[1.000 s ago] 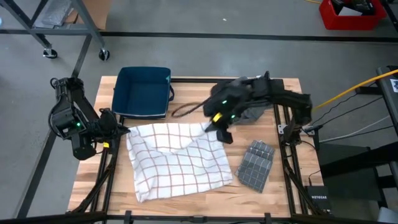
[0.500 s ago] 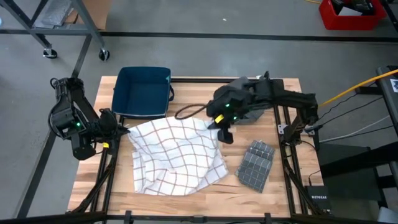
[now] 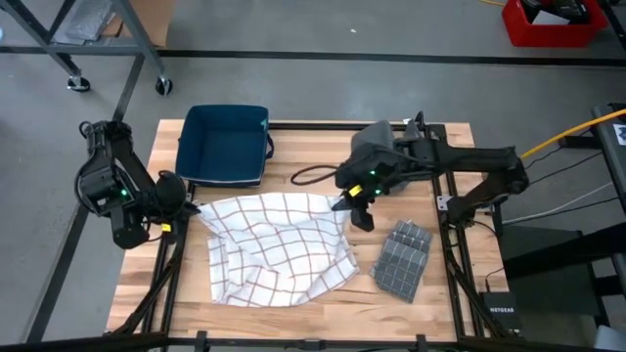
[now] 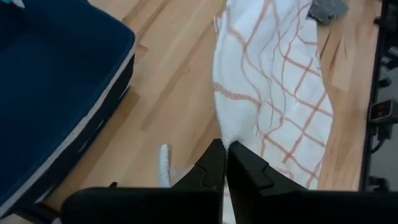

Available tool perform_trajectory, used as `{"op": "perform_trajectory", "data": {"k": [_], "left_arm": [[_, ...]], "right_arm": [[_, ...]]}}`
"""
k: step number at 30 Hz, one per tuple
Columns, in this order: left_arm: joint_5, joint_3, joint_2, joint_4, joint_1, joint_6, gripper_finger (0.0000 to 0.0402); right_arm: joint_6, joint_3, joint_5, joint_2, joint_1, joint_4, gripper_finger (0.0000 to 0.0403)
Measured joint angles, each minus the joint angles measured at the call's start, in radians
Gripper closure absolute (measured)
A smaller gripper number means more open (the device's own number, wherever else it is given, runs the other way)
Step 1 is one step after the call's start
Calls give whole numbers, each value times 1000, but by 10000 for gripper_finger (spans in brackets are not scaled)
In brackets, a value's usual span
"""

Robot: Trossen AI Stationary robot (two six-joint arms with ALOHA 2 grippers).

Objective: Fold towel
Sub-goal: Fold the white towel

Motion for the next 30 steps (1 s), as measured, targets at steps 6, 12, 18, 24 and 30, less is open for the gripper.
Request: {"op": "perform_trajectory", "data": {"k": [6, 12, 18, 24, 30], "left_arm": [[-15, 81, -3, 0, 0, -21, 402], [-6, 218, -2, 0, 0, -37, 401], [17, 309, -3, 1, 0, -47, 401], [14, 298, -2, 2, 33, 18, 401], [-12, 238, -16, 0, 121, 120, 402]], "right_arm": [[-12, -146, 72, -65, -10, 159, 403], [-11, -182, 122, -71, -62, 130, 403], [22, -182, 139, -81, -128, 105, 403], [17, -182, 245, -80, -185, 107, 403], [-16, -213, 248, -74, -207, 137, 403]]}}
